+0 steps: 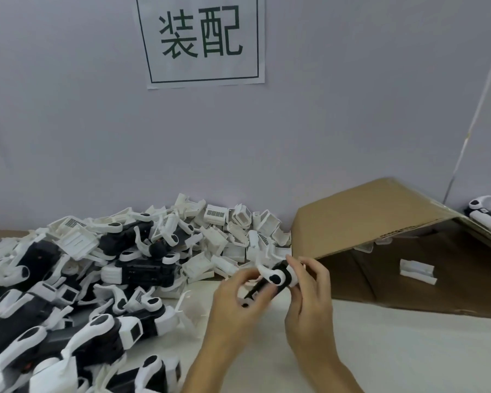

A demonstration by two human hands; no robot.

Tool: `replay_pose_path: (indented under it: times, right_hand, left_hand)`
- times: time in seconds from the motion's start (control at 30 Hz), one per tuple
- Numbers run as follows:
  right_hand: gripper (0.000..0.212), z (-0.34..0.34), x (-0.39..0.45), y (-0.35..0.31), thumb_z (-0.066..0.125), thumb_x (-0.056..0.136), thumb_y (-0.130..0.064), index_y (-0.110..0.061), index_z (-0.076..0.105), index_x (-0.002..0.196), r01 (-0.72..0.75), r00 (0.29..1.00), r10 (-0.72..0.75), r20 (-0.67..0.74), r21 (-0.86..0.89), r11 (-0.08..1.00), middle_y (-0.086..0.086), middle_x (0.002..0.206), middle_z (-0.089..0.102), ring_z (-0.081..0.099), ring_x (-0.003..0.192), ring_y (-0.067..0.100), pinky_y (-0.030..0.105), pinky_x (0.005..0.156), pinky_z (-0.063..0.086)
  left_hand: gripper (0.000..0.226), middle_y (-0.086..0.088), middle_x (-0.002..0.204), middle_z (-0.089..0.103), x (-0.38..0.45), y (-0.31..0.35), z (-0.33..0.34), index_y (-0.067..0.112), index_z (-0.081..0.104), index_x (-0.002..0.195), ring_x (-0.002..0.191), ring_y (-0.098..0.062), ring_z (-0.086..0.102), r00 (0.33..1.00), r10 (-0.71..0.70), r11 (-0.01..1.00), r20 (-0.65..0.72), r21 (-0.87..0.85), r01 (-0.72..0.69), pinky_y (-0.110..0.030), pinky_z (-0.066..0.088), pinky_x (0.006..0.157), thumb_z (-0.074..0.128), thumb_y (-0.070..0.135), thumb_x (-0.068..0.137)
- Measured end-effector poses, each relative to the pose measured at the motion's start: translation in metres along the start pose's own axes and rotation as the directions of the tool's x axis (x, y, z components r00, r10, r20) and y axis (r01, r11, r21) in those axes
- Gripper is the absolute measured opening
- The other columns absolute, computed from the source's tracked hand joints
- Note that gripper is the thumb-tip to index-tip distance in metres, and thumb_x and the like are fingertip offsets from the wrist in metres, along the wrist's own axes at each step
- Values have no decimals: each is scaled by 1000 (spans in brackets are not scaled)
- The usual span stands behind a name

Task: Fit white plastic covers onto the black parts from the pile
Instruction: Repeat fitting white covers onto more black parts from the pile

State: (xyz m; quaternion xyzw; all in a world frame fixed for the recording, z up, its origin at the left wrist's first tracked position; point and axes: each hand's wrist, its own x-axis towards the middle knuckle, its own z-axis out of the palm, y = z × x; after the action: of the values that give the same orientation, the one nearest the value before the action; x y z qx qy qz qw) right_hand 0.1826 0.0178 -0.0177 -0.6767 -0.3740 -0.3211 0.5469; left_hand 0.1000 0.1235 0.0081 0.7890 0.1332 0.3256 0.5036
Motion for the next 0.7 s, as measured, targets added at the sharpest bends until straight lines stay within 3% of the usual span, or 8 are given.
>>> replay_pose_path:
  times: [0.07,0.17,0.23,0.3,0.4,0.47,0.57,0.7]
  right_hand:
    - [41,-1,2,-2,39,97,-7,-13,53,135,74,997,-74,8,22,997,-8,132,37,46,116,-9,5,95,39]
    - [44,0,2,-3,49,96,-4,-16,51,138,133,991,-134,7,54,990,-7,136,38,47,124,-5,9,98,42]
    - [56,1,1,-3,57,91,-2,-18,46,144,73,997,-76,29,112,991,-6,142,40,47,131,6,15,98,46]
    - [67,0,-2,-3,60,89,-13,-23,35,151,-75,991,53,121,190,979,-8,149,37,44,137,14,20,103,44]
    - [85,1,-9,-5,62,84,-50,-39,18,155,-309,882,214,419,173,935,-20,156,32,31,144,1,25,116,34]
    - [96,5,-11,-5,64,77,-62,-37,15,156,-354,807,242,539,113,928,-22,155,34,31,143,-4,30,117,33]
    - [88,7,-9,-8,64,70,-64,-40,29,148,-359,835,292,466,61,931,-29,139,45,45,128,-6,21,102,43]
    - [64,4,-7,-5,65,67,-62,-41,46,124,-309,913,290,287,20,951,-34,117,47,54,110,-3,9,84,46]
  left_hand:
    - [45,30,97,64,-1,-4,2,46,63,105,105,6,43,997,71,947,3,313,-69,-18,38,86,64,71,68]
    - [34,26,91,65,1,-7,0,39,65,104,94,-4,46,991,122,919,-55,384,-92,-35,44,88,66,61,77]
    - [34,16,84,68,1,-5,0,36,68,97,92,-15,55,995,67,964,-77,262,-45,-41,50,85,62,63,78]
    - [40,4,79,72,2,2,2,32,70,90,90,-26,66,991,-67,996,-115,-70,59,-35,56,80,63,70,78]
    - [42,13,88,76,4,9,4,32,69,98,83,-1,71,967,-238,898,-91,-399,184,-17,53,70,55,64,76]
    - [44,21,98,75,3,6,7,43,67,106,88,6,69,940,-342,814,4,-499,298,-30,54,82,50,70,76]
    - [56,11,111,75,1,5,12,48,64,117,101,-7,71,914,-382,741,139,-545,392,-44,55,86,49,77,71]
    - [41,16,114,72,2,11,15,58,65,106,110,-9,67,930,-325,817,172,-444,367,-43,52,95,48,77,75]
